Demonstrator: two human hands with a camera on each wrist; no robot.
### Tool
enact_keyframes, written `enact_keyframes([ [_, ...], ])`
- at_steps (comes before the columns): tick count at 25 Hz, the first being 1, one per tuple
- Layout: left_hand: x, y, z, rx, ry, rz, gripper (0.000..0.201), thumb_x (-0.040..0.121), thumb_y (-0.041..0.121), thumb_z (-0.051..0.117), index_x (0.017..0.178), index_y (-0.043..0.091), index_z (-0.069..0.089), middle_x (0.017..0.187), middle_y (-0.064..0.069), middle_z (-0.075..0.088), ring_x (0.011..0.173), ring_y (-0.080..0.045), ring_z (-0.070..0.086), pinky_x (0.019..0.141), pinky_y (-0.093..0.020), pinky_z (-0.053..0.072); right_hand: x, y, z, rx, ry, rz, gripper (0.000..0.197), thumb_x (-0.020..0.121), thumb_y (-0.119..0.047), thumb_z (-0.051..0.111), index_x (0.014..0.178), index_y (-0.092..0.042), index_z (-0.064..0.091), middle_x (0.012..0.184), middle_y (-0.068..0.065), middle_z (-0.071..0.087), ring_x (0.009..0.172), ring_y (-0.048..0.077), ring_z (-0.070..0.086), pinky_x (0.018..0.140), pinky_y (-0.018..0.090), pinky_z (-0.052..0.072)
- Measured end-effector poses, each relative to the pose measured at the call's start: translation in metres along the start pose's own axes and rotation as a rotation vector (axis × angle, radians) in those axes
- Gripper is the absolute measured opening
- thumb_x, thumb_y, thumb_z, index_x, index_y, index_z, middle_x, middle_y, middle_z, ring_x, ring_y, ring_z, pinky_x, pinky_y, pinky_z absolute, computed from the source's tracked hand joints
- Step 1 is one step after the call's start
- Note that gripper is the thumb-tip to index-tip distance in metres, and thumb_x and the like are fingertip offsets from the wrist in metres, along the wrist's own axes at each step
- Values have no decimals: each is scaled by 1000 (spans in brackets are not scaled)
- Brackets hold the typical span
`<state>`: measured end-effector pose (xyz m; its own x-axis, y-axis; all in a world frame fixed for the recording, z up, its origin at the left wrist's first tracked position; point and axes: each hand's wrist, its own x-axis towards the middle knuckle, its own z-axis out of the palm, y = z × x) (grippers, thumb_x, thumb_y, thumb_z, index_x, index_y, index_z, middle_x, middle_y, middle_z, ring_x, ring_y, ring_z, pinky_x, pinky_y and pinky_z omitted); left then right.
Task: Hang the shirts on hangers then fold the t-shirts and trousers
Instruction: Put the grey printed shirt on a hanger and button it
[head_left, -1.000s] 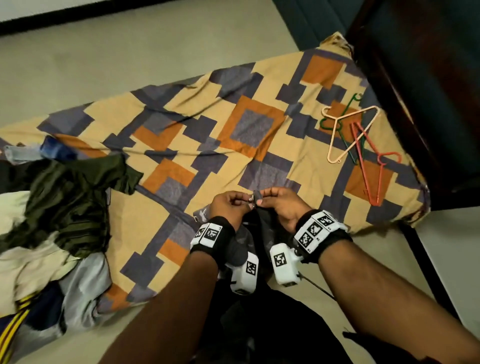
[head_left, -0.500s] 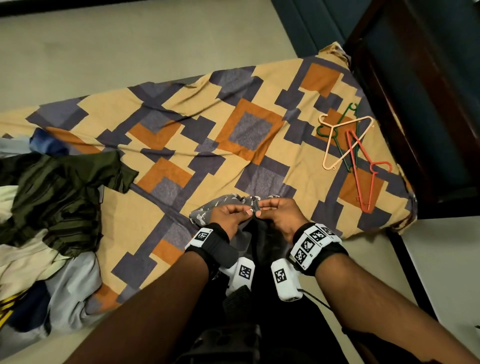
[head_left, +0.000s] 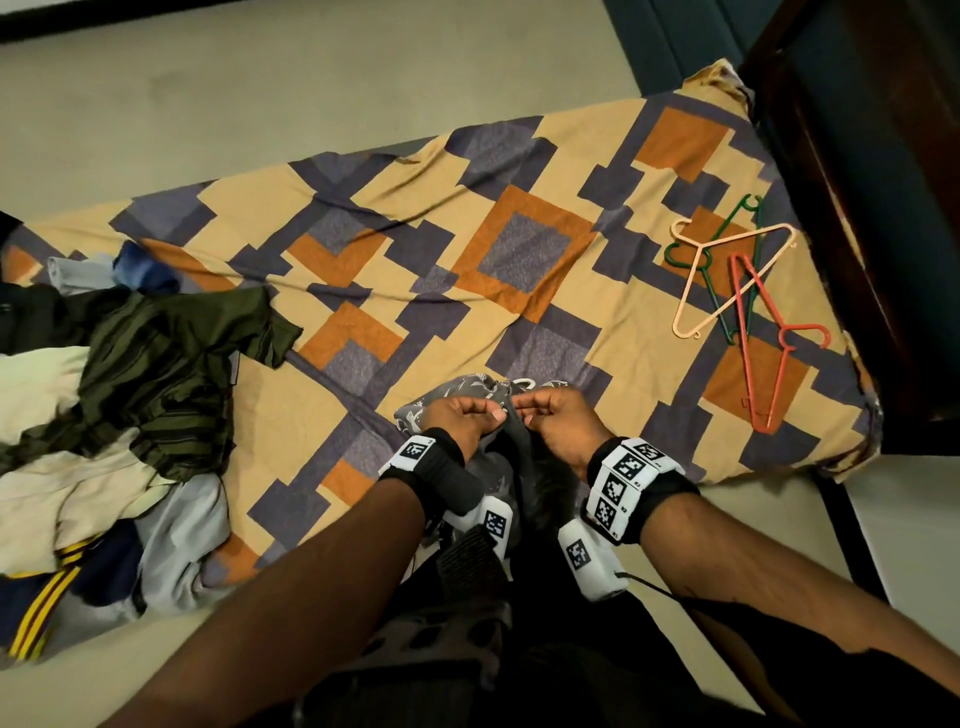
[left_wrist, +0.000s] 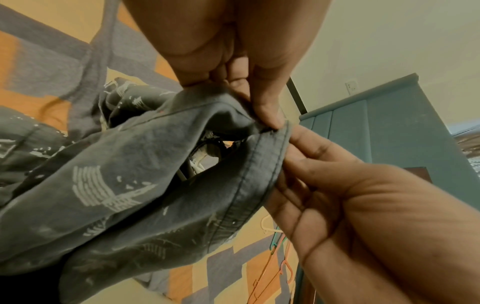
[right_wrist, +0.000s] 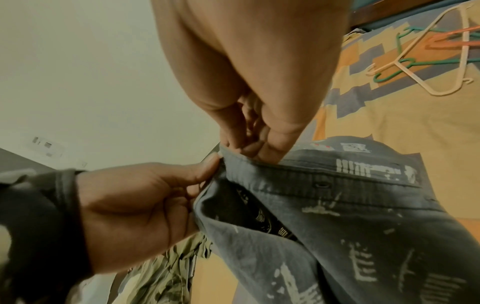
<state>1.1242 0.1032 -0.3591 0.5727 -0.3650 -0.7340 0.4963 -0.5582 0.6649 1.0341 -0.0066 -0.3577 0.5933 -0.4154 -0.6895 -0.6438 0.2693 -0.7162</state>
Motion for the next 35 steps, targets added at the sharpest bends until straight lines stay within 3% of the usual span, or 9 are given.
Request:
enact_keyframes([
  [4,5,5,9,3,-3,-30,8,83,0,68,90,-5,69,52,8,65,53,-8,60,60,-22,53,4,3,-2,-6,52,-15,24,86,13,58,109,9,65,86,10,68,71,10,60,65,11,51],
  [9,6,12,26,-22,47,-65,14,88,9,66,78,-1,69,38,9,55,39,-7,50,42,-12,44,14,8,-4,-76,181,-9,9,74,-11,75,77,-19,75,83,5,75,80,21,70,82,40,58],
  [11,6,14,31,6,45,-75,25,86,14,69,63,6,64,36,6,51,34,-7,44,38,-12,40,16,9,-5,-175,226,-3,2,70,-28,74,72,-27,73,72,-7,73,70,9,69,73,28,58],
  [15,16,14,33,15,94,-146,24,89,1,62,65,7,59,42,0,56,29,-4,43,38,-15,42,15,5,-1,-118,257,-11,8,77,-3,74,82,-4,69,67,2,62,55,4,54,49,4,38],
  [19,14,9,32,4,119,-142,24,91,-1,55,69,6,59,57,-8,55,30,-5,45,38,-15,42,14,6,-2,-117,208,15,3,79,-2,72,81,-1,72,71,5,65,59,9,53,46,3,37],
  [24,20,-10,30,194,133,-41,25,92,15,59,67,16,56,59,-2,54,58,-18,50,61,-28,47,17,0,-8,-62,8,54,22,84,3,64,67,-10,62,64,4,58,59,11,51,56,15,45],
  [29,11,-24,2,736,-276,33,38,84,58,57,76,22,60,70,4,56,72,-18,55,76,-31,40,29,7,-21,-31,-70,54,29,88,0,58,64,-17,56,67,1,55,66,13,49,67,28,41],
  [31,14,-21,-17,1039,-272,120,26,86,44,63,92,19,66,86,0,64,91,-23,59,92,-33,38,35,11,-30,-297,-124,7,21,86,-15,63,66,-21,58,69,-5,57,69,13,51,70,33,44],
  [35,17,5,-51,816,-54,279,12,84,16,70,92,8,71,99,-11,68,96,-28,61,83,-33,49,35,10,-44,-731,-426,-13,20,80,-22,76,78,-24,56,75,-9,56,72,8,51,75,28,44],
])
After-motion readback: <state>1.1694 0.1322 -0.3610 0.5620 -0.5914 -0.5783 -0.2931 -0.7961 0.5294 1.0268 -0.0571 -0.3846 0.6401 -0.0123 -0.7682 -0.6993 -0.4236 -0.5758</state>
